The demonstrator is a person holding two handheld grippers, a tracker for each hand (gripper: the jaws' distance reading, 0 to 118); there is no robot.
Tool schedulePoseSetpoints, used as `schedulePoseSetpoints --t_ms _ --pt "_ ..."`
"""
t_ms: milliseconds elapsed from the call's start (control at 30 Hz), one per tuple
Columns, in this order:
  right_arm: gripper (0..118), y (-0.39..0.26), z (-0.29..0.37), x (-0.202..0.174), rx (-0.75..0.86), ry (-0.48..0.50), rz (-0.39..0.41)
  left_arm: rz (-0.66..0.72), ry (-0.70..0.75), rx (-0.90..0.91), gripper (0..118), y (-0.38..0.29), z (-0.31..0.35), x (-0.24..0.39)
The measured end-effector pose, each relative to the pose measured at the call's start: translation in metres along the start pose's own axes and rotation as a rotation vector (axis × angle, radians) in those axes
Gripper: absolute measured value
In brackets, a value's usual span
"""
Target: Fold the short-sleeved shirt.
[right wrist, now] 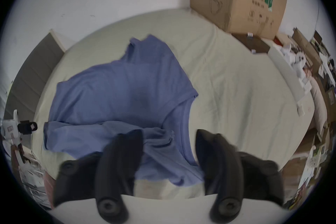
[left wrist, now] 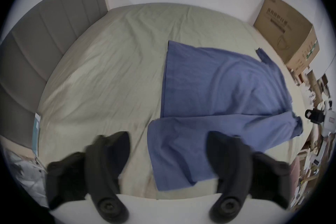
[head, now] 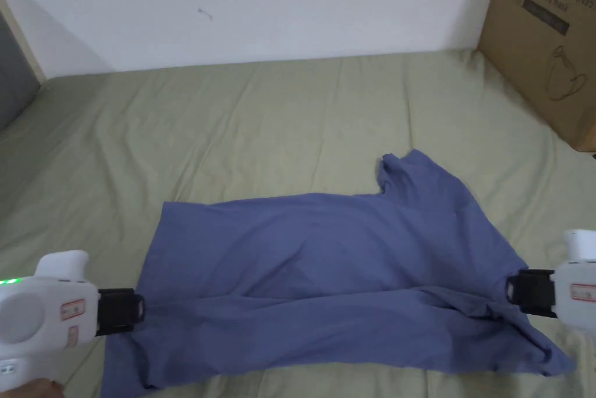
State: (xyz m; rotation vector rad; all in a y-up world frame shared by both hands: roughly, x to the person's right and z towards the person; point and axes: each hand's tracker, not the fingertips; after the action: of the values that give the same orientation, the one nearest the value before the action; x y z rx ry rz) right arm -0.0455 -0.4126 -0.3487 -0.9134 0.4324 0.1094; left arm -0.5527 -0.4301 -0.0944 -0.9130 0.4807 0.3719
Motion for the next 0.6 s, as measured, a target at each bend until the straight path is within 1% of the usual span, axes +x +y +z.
schedulePoseSetpoints --t_ms 33,67,133,167,200,233,300,333,367,400,433,467,500,533,567,600 --pt "5 0.0 0.009 0.002 0.032 -0.019 0.025 0.021 -0.02 0.024 12 -0.007 0.009 -0.003" --pt "4 -0.004 0.015 -0.001 0.05 -0.046 0.042 0.024 -0.019 0.007 3 -0.014 0.016 -0.005" --pt "3 -0.011 0.022 -0.002 0.035 -0.012 0.04 0.026 -0.025 0.009 4 -0.03 0.027 -0.007" --pt "0 -0.016 0.024 -0.001 0.039 0.024 0.021 0.04 -0.035 0.027 3 -0.037 0.032 -0.008" --pt "0 -0.02 0.025 -0.002 0.019 0.038 0.009 0.051 -0.046 0.024 3 -0.041 0.034 -0.009" --pt "0 -0.025 0.023 -0.004 -0.006 0.046 0.007 0.063 -0.048 0.027 3 -0.046 0.035 -0.009" --pt "0 -0.035 0.017 -0.006 -0.005 0.035 0.013 0.08 -0.067 0.042 4 -0.054 0.028 -0.009" --pt "0 -0.039 0.013 -0.007 -0.023 0.035 0.021 0.088 -0.075 0.033 10 -0.056 0.021 -0.009" --pt "0 -0.044 0.01 -0.009 -0.038 0.032 0.015 0.095 -0.068 -0.015 38 -0.057 0.014 -0.005" --pt "0 -0.049 0.009 -0.009 -0.05 0.038 0.005 0.094 -0.06 -0.06 63 -0.059 0.003 -0.003" --pt "0 -0.055 0.007 -0.009 -0.058 0.055 -0.005 0.089 -0.076 -0.085 82 -0.063 -0.01 -0.001" --pt "0 -0.06 0.007 -0.01 -0.058 0.058 -0.012 0.085 -0.075 -0.097 86 -0.067 -0.023 0.001" --pt "0 -0.066 0.005 -0.011 -0.064 0.054 -0.021 0.103 -0.075 -0.131 80 -0.071 -0.035 0.0" --pt "0 -0.07 0.004 -0.01 -0.08 0.055 -0.028 0.116 -0.087 -0.16 70 -0.076 -0.045 0.001" --pt "6 -0.075 0.002 -0.008 -0.1 0.048 -0.03 0.126 -0.052 -0.172 52 -0.08 -0.053 0.002" --pt "23 -0.079 0.002 -0.007 -0.108 0.04 -0.029 0.119 -0.019 -0.135 44 -0.081 -0.049 0.004"
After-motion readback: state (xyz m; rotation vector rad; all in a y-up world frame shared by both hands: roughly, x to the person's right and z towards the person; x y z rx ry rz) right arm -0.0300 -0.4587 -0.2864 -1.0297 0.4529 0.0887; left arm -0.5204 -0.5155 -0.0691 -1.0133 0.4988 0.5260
